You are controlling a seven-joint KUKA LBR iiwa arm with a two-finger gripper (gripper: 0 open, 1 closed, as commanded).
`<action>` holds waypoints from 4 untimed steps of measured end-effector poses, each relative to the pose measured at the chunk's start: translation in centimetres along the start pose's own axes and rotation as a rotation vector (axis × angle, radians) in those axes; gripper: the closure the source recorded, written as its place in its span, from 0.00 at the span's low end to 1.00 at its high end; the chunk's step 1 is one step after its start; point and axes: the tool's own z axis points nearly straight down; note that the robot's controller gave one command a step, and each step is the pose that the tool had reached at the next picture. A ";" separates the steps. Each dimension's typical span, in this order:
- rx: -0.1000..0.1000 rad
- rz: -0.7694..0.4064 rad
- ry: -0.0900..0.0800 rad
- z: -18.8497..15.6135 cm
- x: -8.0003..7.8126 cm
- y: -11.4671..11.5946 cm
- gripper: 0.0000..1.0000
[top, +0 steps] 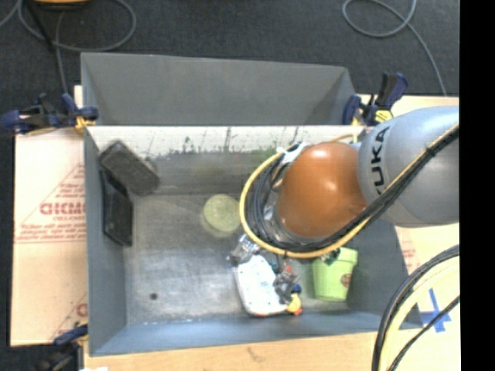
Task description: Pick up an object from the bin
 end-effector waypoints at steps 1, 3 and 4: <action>0.012 -0.136 -0.005 2.0 -1.4 -1.9 1.00; -0.007 -0.148 0.001 2.1 -1.0 -6.5 1.00; -0.003 -0.303 0.012 2.2 -2.7 -11.4 1.00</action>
Offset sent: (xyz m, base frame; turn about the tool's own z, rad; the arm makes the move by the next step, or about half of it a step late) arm 0.0000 0.0000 0.0000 0.0000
